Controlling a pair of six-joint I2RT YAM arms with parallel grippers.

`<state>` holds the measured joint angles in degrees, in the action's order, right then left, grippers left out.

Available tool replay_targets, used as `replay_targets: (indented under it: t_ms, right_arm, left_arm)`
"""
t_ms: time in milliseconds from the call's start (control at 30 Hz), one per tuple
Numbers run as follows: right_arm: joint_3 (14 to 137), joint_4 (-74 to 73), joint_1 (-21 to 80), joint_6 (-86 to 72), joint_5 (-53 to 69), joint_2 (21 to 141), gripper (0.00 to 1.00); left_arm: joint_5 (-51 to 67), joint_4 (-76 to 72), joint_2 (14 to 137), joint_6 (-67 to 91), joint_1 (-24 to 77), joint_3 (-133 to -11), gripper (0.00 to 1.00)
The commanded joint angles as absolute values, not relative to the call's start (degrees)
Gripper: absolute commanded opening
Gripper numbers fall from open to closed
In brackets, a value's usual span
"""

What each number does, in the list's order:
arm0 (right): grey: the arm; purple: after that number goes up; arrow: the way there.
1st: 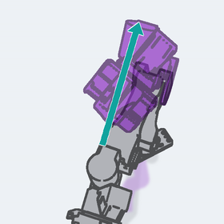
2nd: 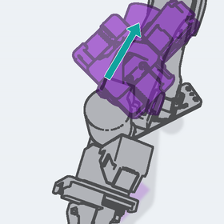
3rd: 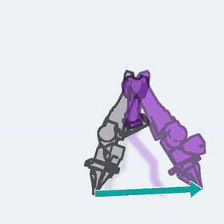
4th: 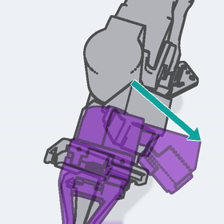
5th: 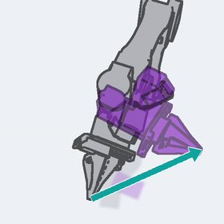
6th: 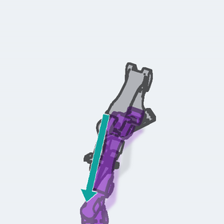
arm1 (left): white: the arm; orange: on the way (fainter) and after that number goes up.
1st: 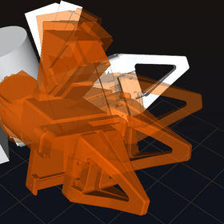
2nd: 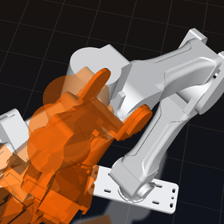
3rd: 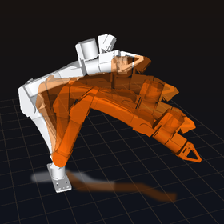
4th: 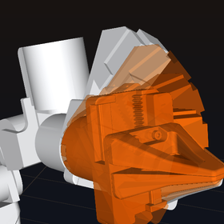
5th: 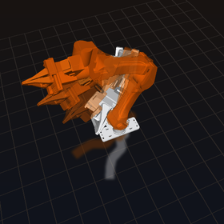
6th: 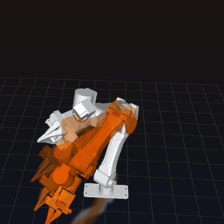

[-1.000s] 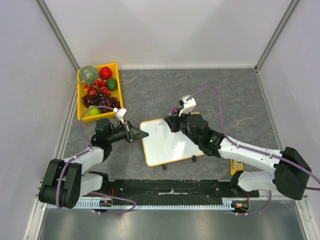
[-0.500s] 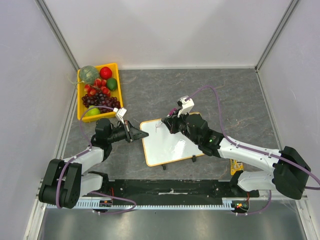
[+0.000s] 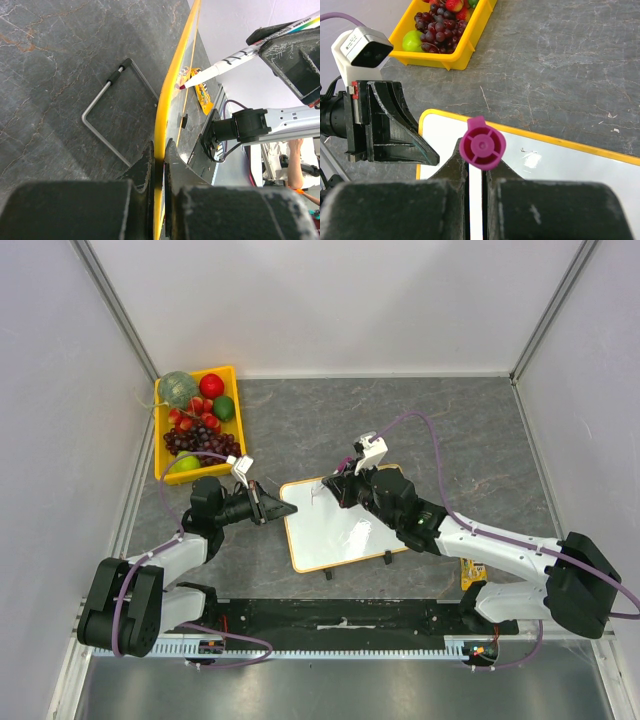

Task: Write a sentence on the whiteboard

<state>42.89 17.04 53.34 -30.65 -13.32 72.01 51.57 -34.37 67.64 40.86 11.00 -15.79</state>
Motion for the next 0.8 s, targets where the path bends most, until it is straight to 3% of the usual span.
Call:
replay_targets:
  t_ms: [0, 767]
  right_arm:
    - [42.1, 16.26, 53.09, -30.59, -15.11, 71.55, 0.0]
    - [40.52, 12.48, 53.09, -29.27, -16.88, 67.94, 0.0]
  left_arm:
    - [47.29, -29.36, 68.12, 35.25, 11.42, -15.38, 0.02]
    - [47.11, -29.18, 67.77, 35.25, 11.42, -15.21, 0.02]
